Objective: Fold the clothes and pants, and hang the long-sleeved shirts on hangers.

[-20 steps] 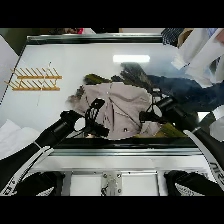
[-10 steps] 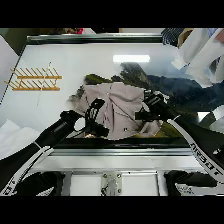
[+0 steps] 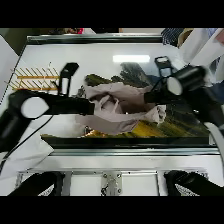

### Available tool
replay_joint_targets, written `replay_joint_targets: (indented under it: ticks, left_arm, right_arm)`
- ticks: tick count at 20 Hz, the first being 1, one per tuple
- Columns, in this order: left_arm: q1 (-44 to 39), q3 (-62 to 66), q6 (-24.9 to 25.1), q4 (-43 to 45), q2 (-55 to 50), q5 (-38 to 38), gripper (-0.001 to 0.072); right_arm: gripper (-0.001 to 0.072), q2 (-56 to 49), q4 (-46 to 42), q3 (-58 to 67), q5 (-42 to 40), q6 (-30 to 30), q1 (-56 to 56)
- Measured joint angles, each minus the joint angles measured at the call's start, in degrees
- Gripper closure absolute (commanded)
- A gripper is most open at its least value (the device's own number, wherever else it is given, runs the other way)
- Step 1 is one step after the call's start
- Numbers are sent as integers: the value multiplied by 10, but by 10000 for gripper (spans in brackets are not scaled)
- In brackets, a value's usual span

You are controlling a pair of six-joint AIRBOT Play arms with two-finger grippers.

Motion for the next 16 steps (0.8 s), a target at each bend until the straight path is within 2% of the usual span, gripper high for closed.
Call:
replay_joint_targets:
  ticks: [4, 9, 13, 16]
  left_arm:
    - [11, 18, 5, -18, 65, -89, 692]
    - [14, -77, 7, -79, 119, -133, 692]
    - [19, -137, 15, -113, 123, -140, 692]
    - [24, -164, 24, -123, 102, -144, 692]
  right_arm:
    - [700, 113, 0, 13, 92, 73, 63]
    - [700, 183, 8, -54, 145, 191, 192]
    - [699, 162, 5, -85, 153, 206, 228]
    - [699, 135, 3, -93, 142, 182, 214]
